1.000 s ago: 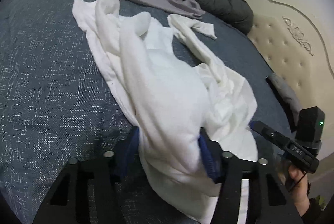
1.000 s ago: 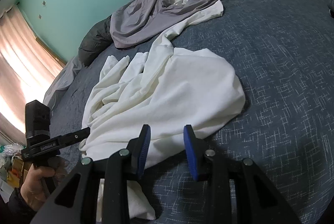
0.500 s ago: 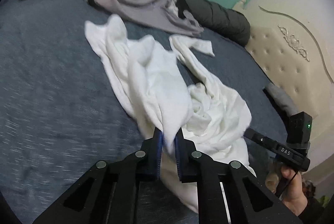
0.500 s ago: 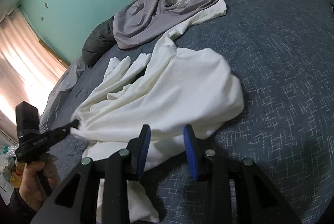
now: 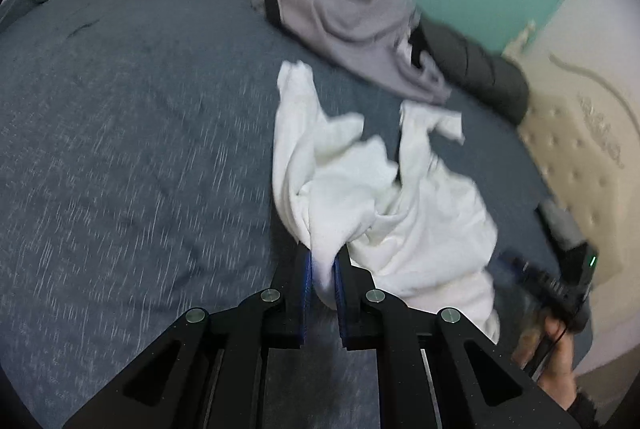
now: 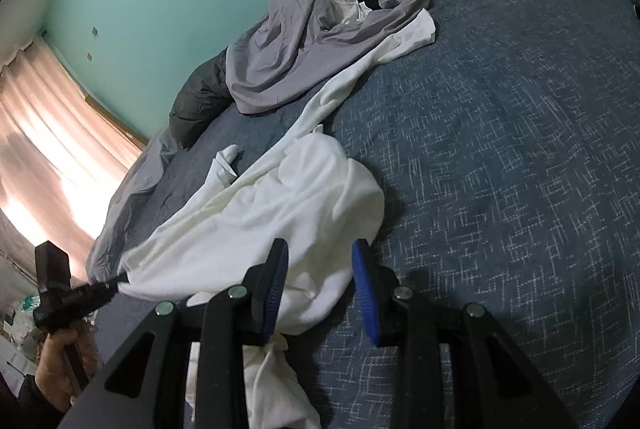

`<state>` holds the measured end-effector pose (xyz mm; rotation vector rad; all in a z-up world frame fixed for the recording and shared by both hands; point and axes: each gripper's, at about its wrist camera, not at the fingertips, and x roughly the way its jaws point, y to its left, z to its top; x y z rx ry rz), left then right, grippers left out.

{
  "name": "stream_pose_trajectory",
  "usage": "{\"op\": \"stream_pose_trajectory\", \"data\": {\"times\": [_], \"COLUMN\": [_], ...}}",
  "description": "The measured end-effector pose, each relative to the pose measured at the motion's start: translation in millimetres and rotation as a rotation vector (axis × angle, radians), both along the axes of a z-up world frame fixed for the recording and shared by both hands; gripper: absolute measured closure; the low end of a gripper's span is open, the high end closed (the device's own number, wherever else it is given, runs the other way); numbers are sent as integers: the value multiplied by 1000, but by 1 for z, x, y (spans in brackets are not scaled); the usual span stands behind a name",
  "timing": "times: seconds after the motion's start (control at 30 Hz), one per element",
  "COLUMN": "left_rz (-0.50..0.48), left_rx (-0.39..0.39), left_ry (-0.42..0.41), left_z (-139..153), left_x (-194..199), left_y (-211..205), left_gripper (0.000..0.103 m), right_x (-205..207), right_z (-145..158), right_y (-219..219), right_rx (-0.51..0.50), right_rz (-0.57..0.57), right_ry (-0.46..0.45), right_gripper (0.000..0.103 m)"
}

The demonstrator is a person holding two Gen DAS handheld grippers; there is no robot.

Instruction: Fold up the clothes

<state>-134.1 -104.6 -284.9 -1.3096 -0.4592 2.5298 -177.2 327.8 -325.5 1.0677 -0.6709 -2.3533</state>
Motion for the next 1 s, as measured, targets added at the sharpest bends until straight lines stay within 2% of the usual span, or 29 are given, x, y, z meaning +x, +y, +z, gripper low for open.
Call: {"op": "stream_pose_trajectory", "data": {"times": [0.07, 0.23, 0.33, 0.4, 0.5, 0.57, 0.7, 0.77, 0.93, 1.0], "left_rz": [-7, 82, 69, 13, -46, -58, -107, -131, -160, -161], "left_rx": [-31, -37, -77, -125, -165, -199, -208, -235, -228, -227], "left_ry": [-3, 37, 61, 54, 7, -29, -132, -138, -157, -161], "left_z": [4, 29, 44, 45, 28, 12, -24, -34, -48, -49], "left_x": [2, -7, -20, -31, -61, -75, -99, -102, -105, -106], "left_y": [2, -12, -7, 7, 26, 33, 47, 56, 64, 63], "left_gripper": [89, 85, 84, 82, 76, 66, 64, 60, 59, 69], "right_x": [0, -2, -4, -5, -5, -5, -8, -9, -10, -9], "right_z": [0, 0, -1, -2, -3, -4, -8, -9, -11, -11], "right_y": [2, 7, 5, 4, 3, 4, 6, 5, 3, 2], "right_rx": [-5, -22, -23, -22, -20, -18, -20, -20, -16, -15], "right_rz": [-3, -18, -16, -12, -7, -8, -12, -8, 1, 2], "right_ry": [0, -4, -8, -11, -11, -11, -20, -23, -28, -29], "right_gripper": [69, 68, 67, 67, 67, 67, 67, 67, 67, 67]}}
